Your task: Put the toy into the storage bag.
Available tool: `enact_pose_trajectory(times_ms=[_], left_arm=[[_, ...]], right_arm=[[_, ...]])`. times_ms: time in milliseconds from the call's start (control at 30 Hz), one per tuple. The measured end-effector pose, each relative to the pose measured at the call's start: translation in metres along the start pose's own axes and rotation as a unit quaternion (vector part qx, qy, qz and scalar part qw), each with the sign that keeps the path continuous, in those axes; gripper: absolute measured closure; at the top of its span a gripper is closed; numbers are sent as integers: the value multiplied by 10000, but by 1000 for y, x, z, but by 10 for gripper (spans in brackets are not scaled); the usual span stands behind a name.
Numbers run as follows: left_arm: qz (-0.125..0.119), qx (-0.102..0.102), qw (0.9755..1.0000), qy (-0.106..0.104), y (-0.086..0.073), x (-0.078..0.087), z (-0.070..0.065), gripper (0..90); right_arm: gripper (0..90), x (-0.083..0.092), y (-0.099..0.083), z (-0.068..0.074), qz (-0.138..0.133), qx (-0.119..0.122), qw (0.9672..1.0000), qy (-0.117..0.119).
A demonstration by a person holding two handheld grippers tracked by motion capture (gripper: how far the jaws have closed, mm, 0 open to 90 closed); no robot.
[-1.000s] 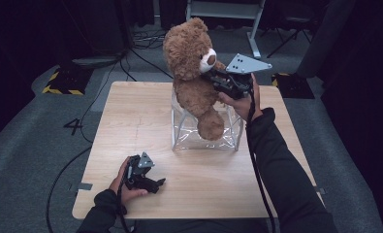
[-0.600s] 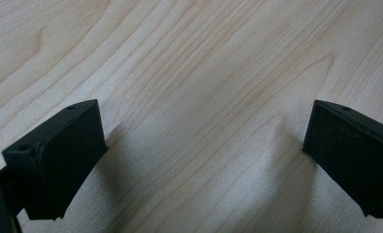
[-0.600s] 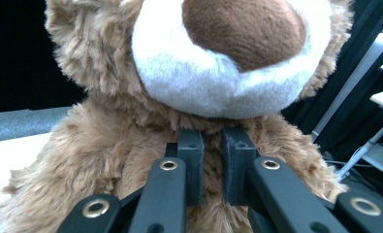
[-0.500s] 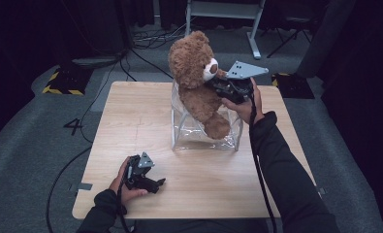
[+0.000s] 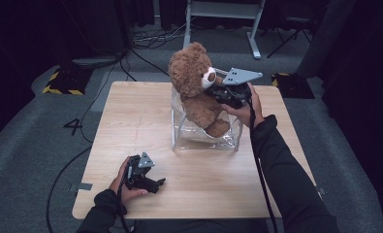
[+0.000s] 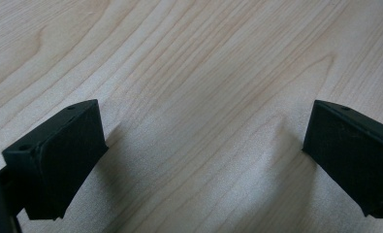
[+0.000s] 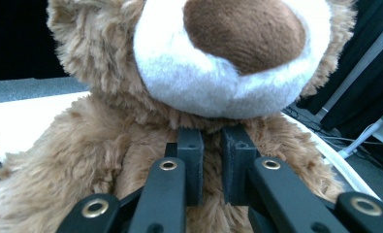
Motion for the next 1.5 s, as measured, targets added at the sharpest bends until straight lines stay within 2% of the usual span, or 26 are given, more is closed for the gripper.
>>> enact_pose_trajectory(times_ms=[100,233,333,367,400,467,533,600,667,867,1100,1300,1500], left_arm=[[0,-1,10000,1,0,0,0,14],[0,2,10000,0,0,0,0,14],[-4,5,10000,1,0,0,0,14],[-4,5,10000,1,0,0,0,14],[-3,4,10000,7,0,0,0,14],[0,-1,10000,6,0,0,0,14],[-9,7,10000,15,0,0,0,14],[-4,-2,10000,12,0,0,0,14],[-3,-1,10000,13,0,0,0,14],[1,-5,10000,5,0,0,0,14],[0,-4,10000,5,0,0,0,14],[1,-5,10000,5,0,0,0,14],[1,-6,10000,4,0,0,0,14]], right_arm=[[808,-1,-2,-1,64,-29,10000,21],[808,-2,-7,-1,262,-63,9996,47],[812,-1,-9,-3,515,-56,9986,49],[812,-1,-9,-3,515,-56,9986,49],[898,-1,-9,-4,620,-39,9981,-6],[900,1,-8,-6,557,-91,9984,43],[900,7,-4,-6,284,-201,9992,176],[900,8,-3,-6,258,-234,9992,208],[900,6,-6,-6,505,-147,9985,153],[900,0,-11,-5,679,-135,9974,176],[898,-2,-14,-6,728,-178,9971,156],[839,-2,-16,-5,809,-157,9965,149],[791,2,-17,-6,772,-174,9969,19]])
Point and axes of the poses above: each handheld gripper's, and its own axes: x roughly backward along the jaws, y roughly out of its top, z roughly to its left, the point moved 5 cm from there along -x, roughly forward along the jaws, and after that the axes turned 14 degrees about y, right-handed, at the moved point
